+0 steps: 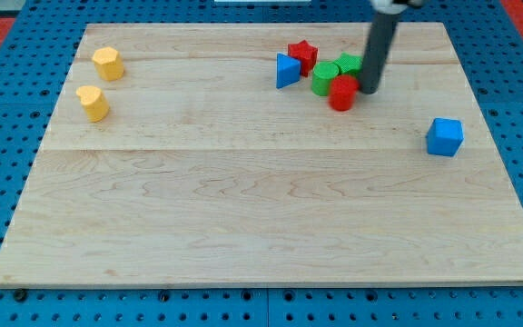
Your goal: Move the red circle diagonally to the bottom left of the blue triangle
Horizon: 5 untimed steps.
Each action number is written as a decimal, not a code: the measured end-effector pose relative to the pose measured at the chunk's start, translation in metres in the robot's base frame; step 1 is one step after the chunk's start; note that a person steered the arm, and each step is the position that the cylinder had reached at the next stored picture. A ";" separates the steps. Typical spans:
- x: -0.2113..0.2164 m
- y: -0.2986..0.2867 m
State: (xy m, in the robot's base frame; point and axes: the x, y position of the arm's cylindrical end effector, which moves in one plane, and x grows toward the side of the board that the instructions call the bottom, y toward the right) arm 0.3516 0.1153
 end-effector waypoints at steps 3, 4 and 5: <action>0.041 -0.244; 0.043 -0.229; 0.058 -0.196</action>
State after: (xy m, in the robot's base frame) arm 0.4100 -0.0810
